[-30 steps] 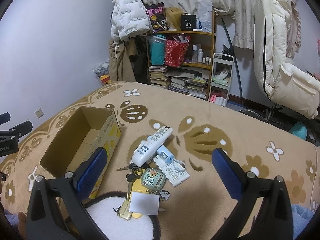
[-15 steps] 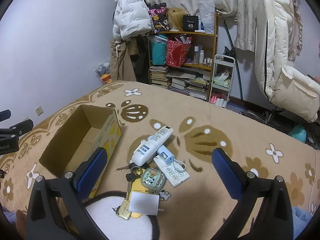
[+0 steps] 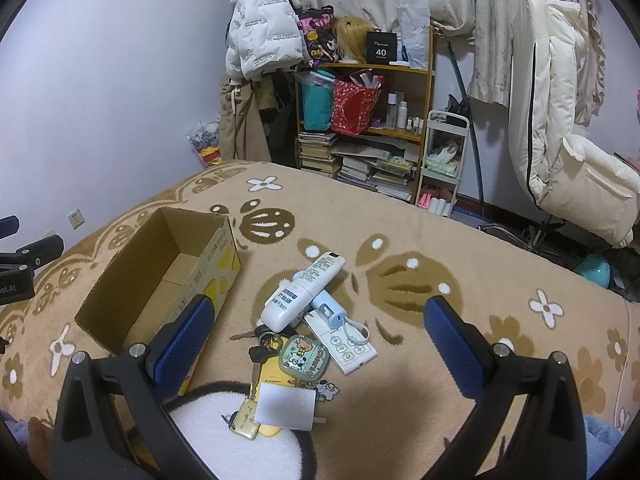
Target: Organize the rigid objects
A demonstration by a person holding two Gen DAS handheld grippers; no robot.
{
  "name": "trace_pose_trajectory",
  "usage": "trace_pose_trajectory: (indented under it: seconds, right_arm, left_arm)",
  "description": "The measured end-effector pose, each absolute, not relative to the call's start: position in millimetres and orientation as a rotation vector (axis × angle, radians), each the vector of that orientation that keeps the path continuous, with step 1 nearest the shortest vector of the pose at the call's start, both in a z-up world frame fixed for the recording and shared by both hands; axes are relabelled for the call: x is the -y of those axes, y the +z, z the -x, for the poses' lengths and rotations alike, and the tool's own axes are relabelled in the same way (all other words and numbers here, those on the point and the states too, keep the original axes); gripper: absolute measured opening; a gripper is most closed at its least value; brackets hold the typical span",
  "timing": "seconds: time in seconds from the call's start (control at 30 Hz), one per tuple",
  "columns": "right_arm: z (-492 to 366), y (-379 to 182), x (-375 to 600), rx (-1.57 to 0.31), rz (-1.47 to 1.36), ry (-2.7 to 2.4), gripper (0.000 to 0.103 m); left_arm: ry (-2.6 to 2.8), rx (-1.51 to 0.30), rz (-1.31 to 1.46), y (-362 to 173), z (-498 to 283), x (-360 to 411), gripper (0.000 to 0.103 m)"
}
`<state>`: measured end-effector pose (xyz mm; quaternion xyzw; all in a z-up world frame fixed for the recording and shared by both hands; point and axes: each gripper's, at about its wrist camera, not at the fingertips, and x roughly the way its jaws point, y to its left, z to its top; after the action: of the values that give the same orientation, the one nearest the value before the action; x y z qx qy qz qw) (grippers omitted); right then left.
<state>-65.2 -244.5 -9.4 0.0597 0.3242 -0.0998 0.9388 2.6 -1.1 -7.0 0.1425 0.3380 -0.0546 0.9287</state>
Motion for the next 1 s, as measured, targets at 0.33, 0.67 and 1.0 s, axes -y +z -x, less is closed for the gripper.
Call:
trace_pose_trajectory:
  seconds: [0.33,0.67,1.0]
  right_arm:
    - [65,-10,244,-0.661,-0.118,-0.206,0.103]
    - [64,-11,243,-0.662,-0.115,-0.206,0.103]
    - [64,-24,257,-0.702,-0.137,-0.182,0.103]
  left_arm:
    - [-0.109,-0.705,-0.309,-9,-6,3,0.103]
    - [-0.087,-0.705,-0.311,-9,-9,1,0.103]
    - [-0.096,-0.76,-0.333,-18,-39,3,0.103]
